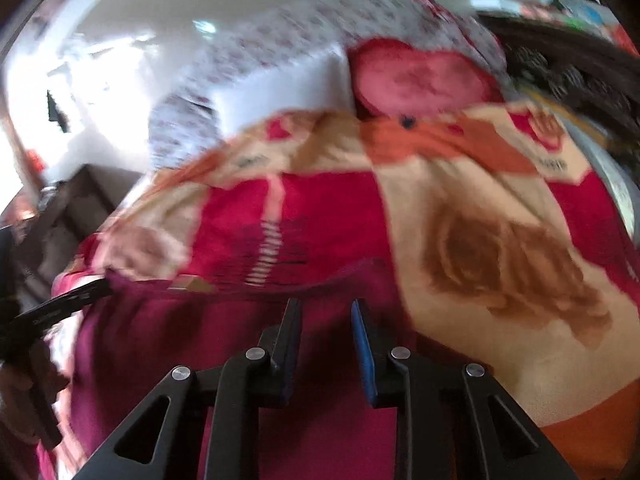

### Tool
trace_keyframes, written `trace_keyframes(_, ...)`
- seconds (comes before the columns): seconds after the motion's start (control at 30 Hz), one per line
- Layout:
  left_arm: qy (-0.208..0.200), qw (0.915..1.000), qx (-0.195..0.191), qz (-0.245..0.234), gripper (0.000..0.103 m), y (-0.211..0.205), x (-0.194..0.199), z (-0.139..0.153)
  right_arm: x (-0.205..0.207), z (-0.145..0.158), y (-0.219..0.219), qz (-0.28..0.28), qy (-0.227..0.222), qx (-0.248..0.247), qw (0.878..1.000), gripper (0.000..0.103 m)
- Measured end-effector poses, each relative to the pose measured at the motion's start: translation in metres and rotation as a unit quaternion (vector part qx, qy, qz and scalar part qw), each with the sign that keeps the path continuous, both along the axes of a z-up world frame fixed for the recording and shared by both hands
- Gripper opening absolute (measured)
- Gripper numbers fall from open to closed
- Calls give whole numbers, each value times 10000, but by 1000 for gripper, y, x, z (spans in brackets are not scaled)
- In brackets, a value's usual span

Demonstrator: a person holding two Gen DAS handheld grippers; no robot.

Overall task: Fold small clothes
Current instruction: 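Move both open tools to the folded end of the sweatshirt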

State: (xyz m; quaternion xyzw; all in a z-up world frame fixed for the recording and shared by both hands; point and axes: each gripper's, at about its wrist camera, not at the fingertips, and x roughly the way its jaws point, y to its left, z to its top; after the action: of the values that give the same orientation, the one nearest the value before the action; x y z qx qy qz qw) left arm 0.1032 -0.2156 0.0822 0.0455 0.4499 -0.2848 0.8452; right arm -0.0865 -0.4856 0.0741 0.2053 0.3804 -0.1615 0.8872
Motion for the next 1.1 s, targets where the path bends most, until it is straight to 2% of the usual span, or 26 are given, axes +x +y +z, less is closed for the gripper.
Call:
trace_keyframes(0.07, 40, 10000, -18, 59, 36, -1, 5, -8, 3, -11, -7, -87, -75, 68, 9999, 24)
trace_keyframes(0.13, -60, 9999, -58, 97, 36, -1, 5, -11, 6, -14, -6, -136, -55, -91, 9999, 24)
trace_keyframes(0.27, -85, 9999, -71, 92, 36, 2, 2, -8, 4, -5, 1, -61, 25, -234, 9997, 24)
trace_keyframes(0.4, -325, 9995, -8, -1, 36, 11, -15, 7, -26, 21, 23, 248, -142, -218, 9994, 24)
trace_keyframes(0.5, -395, 9992, 3, -9, 36, 22, -27, 13, -52, 26, 47, 389, -137, -344, 9986, 24)
trace_keyframes(0.67, -510, 9987, 81, -19, 36, 39, -49, 18, -76, -6, 71, 427, 341, -549, 9970, 24)
trace_keyframes(0.73, -532, 9985, 150, -14, 36, 45, -58, 20, -80, -15, 69, 348, 266, -461, 9980, 25)
trace_keyframes(0.87, -429, 9990, 81, 67, 36, 61, -71, 23, -79, -2, 68, 222, 389, -345, 9984, 25)
trace_keyframes(1.0, -449, 9989, 112, 119, 36, 73, -86, 25, -90, 15, 89, 397, 282, -306, 9983, 27)
trace_keyframes(1.1, -410, 9991, 75, 98, 40, 81, -97, 25, -98, 22, 108, 509, 185, -207, 9983, 31)
